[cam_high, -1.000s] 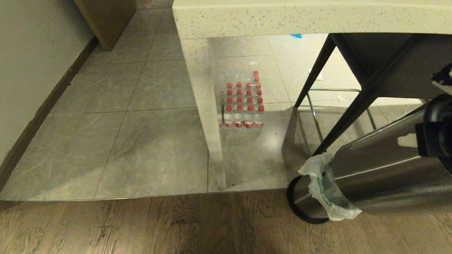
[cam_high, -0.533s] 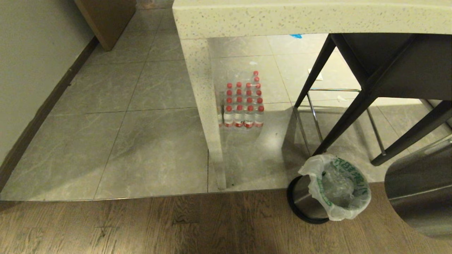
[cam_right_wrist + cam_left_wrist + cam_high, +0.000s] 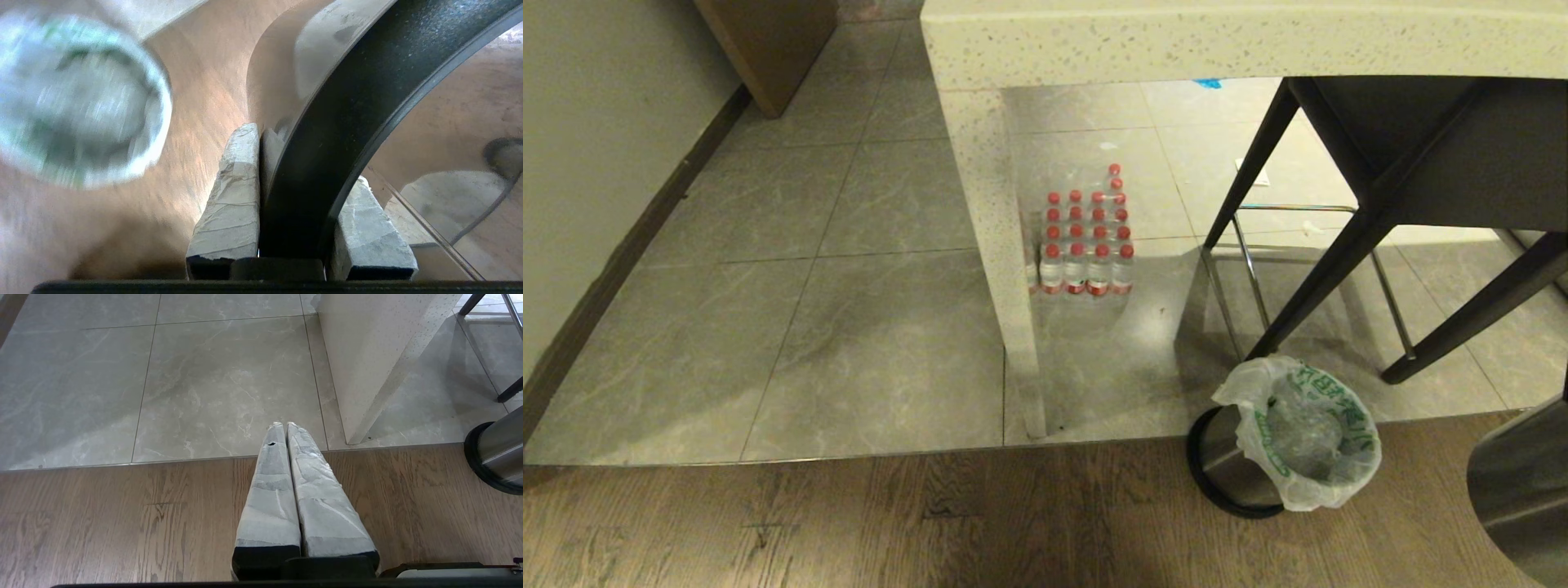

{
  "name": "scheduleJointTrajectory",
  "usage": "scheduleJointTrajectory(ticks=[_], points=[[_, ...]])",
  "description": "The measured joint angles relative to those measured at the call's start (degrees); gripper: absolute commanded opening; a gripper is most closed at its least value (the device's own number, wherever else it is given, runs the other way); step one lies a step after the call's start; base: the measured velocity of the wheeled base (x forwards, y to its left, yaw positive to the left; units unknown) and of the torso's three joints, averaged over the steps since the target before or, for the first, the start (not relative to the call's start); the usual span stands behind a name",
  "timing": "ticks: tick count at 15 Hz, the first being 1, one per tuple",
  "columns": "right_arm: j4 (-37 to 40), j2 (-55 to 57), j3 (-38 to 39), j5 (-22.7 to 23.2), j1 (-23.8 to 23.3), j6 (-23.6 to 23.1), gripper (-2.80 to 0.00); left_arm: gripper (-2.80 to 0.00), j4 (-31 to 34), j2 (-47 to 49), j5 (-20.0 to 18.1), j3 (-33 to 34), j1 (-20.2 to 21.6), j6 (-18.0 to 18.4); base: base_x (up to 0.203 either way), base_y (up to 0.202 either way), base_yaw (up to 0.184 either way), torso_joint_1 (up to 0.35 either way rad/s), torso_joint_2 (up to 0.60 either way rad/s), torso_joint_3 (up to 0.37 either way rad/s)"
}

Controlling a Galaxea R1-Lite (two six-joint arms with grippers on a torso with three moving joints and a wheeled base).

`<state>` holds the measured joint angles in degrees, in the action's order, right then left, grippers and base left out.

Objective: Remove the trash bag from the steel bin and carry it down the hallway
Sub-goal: Place the outer trash can on the ground

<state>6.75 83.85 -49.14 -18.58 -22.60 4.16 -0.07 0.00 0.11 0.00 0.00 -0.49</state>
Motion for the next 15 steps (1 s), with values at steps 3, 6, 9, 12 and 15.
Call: scheduleJointTrajectory(ticks=[3,6,9,12,15], points=[[-11.7,10.0,-0.6,6.1,-5.6,0.0,-2.8,-2.8,0.0,0.0,0.0,0.0,0.0,0.0,0.0,0.0,0.0,0.0,0.0,0.0],[-22.1,20.2,-5.3,9.6,-9.1,0.2,-2.8,-2.8,0.0,0.0,0.0,0.0,0.0,0.0,0.0,0.0,0.0,0.0,0.0,0.0],[-28.8,27.0,-6.8,10.8,-11.2,0.7,-2.8,-2.8,0.0,0.0,0.0,0.0,0.0,0.0,0.0,0.0,0.0,0.0,0.0,0.0],[-33.3,31.0,-5.0,12.5,-11.1,0.2,-2.8,-2.8,0.0,0.0,0.0,0.0,0.0,0.0,0.0,0.0,0.0,0.0,0.0,0.0],[-36.9,35.1,-4.4,15.3,-11.0,0.7,-2.8,-2.8,0.0,0.0,0.0,0.0,0.0,0.0,0.0,0.0,0.0,0.0,0.0,0.0]])
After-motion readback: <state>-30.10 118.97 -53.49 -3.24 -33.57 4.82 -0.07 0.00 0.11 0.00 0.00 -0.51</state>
